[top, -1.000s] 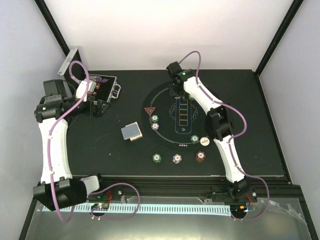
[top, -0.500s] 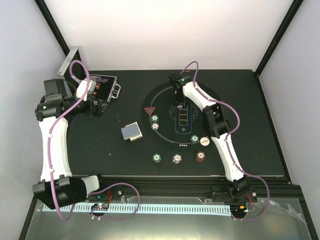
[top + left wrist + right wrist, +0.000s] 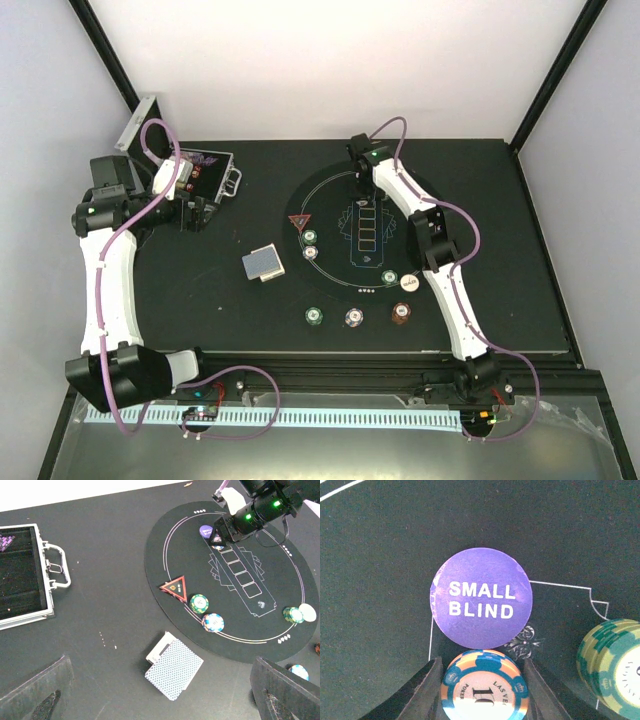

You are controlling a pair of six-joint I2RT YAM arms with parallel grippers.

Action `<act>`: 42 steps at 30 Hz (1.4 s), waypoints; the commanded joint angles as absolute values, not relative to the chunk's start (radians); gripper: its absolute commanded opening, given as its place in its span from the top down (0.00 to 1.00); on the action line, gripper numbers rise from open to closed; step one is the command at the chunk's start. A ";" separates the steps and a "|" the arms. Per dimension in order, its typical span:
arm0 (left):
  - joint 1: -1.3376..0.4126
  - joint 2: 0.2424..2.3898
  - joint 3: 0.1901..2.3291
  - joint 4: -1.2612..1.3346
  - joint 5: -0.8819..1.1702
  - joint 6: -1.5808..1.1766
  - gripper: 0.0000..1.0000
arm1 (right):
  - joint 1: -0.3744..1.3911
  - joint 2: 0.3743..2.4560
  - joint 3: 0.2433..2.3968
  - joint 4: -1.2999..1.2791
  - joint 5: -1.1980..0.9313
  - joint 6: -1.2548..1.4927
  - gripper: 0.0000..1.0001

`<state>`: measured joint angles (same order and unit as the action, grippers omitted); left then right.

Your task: Distribute texas hold em gaming equipment

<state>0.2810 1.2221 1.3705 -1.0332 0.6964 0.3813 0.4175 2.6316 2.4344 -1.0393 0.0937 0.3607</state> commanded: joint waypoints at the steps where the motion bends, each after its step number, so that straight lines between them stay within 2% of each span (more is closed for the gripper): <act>1: 0.288 1.228 1.399 -1.003 0.681 0.381 0.01 | 0.401 2.683 2.456 -0.975 0.072 0.361 0.73; 6: 0.287 1.234 1.402 -1.004 0.681 0.380 0.01 | 0.403 2.682 2.450 -0.971 0.052 0.376 0.72; 9: 0.287 1.230 1.403 -1.007 0.688 0.379 0.01 | 0.405 2.652 2.404 -0.966 0.053 0.372 0.68; 11: 0.287 1.226 1.404 -1.009 0.693 0.377 0.01 | 0.405 2.630 2.370 -0.958 0.054 0.371 0.62; 14: 0.287 1.217 1.411 -1.019 0.700 0.376 0.01 | 0.406 2.604 2.370 -0.969 0.056 0.373 0.46; 17: 0.287 1.201 1.418 -1.031 0.711 0.377 0.01 | 0.408 2.581 2.390 -0.980 0.056 0.381 0.39; 28: 0.287 1.167 1.424 -1.059 0.720 0.376 0.01 | 0.456 2.412 2.354 -1.051 0.110 0.374 0.35; 33: 0.287 1.144 1.419 -1.061 0.705 0.370 0.01 | 0.533 2.223 2.177 -1.046 0.155 0.369 0.35; 42: 0.287 1.126 1.325 -1.018 0.648 0.387 0.01 | 0.794 1.778 1.536 -0.882 0.176 0.446 0.26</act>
<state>0.2810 1.1416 1.3628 -1.0348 0.6758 0.3813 0.7170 1.8900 1.7226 -0.9390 0.1570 0.3958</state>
